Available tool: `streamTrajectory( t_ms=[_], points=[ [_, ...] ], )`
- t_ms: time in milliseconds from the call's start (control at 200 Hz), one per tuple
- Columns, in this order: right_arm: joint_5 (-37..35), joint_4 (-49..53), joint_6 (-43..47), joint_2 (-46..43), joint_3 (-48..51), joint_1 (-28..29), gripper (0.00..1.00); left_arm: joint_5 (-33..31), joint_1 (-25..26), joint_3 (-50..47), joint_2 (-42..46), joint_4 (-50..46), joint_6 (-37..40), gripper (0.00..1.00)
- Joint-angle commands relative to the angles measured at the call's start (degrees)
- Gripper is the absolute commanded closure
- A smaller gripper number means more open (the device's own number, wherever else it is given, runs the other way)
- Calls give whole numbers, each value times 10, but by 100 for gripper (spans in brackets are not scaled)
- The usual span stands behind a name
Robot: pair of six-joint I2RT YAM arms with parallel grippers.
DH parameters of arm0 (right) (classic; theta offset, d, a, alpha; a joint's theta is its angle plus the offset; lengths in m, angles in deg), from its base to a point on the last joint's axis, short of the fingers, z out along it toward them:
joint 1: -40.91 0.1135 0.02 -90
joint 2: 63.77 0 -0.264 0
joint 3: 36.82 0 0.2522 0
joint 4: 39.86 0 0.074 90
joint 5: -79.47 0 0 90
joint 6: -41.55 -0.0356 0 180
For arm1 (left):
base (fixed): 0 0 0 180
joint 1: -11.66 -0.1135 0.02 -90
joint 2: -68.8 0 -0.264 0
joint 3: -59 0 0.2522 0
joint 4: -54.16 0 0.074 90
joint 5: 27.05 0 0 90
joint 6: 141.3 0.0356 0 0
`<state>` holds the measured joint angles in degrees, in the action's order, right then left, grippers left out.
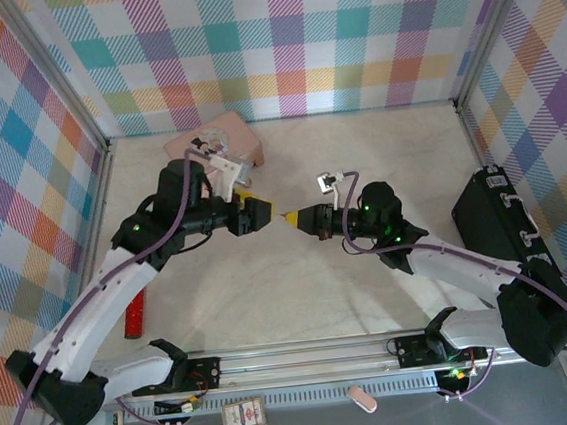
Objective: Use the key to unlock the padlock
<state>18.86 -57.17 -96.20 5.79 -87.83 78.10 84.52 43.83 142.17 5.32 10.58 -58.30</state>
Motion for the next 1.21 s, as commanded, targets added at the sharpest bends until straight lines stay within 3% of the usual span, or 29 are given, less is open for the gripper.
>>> streamTrajectory(
  t_ms=[0, 130, 205, 420, 695, 910, 1200],
  points=[
    [-87, 72, 15, -22, -1, -1, 100, -88, -38, -36, 34, 73, -80, 40],
    [-142, 86, -6, -37, 19, -1, 100, -176, -76, -72, 26, 69, -165, 38],
    [-173, 103, -16, -47, 29, -1, 100, -180, -100, -89, 4, 76, -233, 38],
    [-238, 133, -25, -89, 54, -1, 100, -211, -107, -183, -65, 279, -352, 39],
    [-232, 158, -11, -121, 66, -1, 100, -297, -105, -175, -226, 431, -365, 39],
    [-224, 147, -24, -119, 77, -2, 100, -288, -108, -125, -367, 509, -391, 41],
    [-218, 137, -21, -104, 78, -3, 100, -304, -112, -35, -490, 496, -414, 43]
  ],
)
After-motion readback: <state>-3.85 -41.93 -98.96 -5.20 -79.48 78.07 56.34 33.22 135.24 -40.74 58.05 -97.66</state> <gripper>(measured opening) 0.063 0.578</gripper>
